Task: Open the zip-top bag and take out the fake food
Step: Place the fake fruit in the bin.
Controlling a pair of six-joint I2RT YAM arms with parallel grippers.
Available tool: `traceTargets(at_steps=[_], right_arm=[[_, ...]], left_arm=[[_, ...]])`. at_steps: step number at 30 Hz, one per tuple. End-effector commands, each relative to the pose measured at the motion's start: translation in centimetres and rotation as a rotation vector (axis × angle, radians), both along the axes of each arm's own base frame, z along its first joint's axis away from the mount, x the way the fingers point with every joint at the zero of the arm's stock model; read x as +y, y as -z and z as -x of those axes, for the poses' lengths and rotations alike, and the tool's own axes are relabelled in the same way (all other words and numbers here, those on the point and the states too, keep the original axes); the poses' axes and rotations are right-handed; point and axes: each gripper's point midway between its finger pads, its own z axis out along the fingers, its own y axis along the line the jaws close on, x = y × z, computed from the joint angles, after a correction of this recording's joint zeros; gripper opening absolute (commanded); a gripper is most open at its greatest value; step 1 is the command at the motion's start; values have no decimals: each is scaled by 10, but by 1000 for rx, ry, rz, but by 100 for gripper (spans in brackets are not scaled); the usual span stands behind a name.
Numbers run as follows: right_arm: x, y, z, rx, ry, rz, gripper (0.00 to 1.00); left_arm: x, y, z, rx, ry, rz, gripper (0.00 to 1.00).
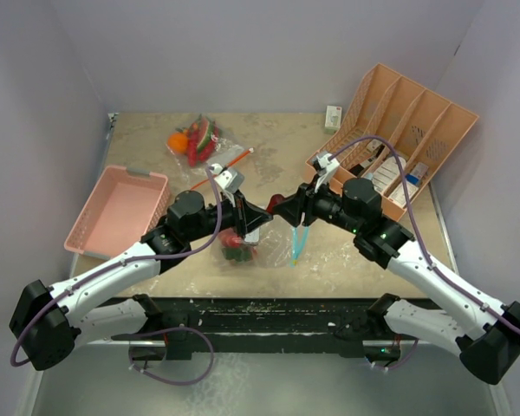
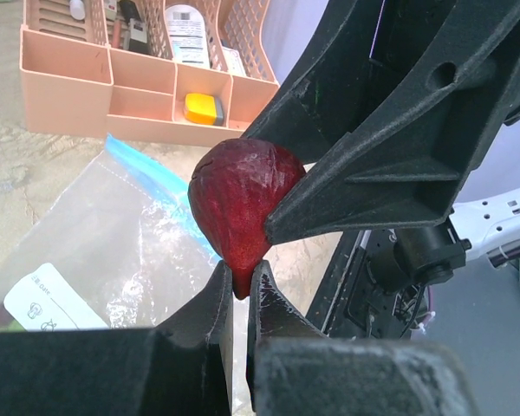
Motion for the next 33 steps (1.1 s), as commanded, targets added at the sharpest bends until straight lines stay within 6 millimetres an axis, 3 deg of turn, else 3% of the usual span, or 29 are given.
traceTargets(at_steps=[1, 7, 12, 19, 22, 27, 33], right_arm=[[8, -5, 4, 19, -37, -18, 48], [7, -2, -13, 37, 41, 2, 64], [-10, 4, -37, 47, 197, 66, 77], [-41, 2, -57, 82, 380, 40, 85], [-55, 5, -59, 90, 440, 35, 85], [-63, 12, -57, 85, 462, 44, 85], [-54, 21, -51, 102, 404, 33, 84]], left_arm=[[-3, -45, 1, -78, -3, 116, 0], [-3, -35, -13, -30, -78, 127, 0], [5, -33, -26, -28, -148, 118, 0], [45, -20, -55, 27, -388, 44, 0], [72, -9, -69, 80, -513, -5, 0], [139, 9, -90, 187, -732, -64, 0], [248, 28, -108, 333, -1130, -75, 0]])
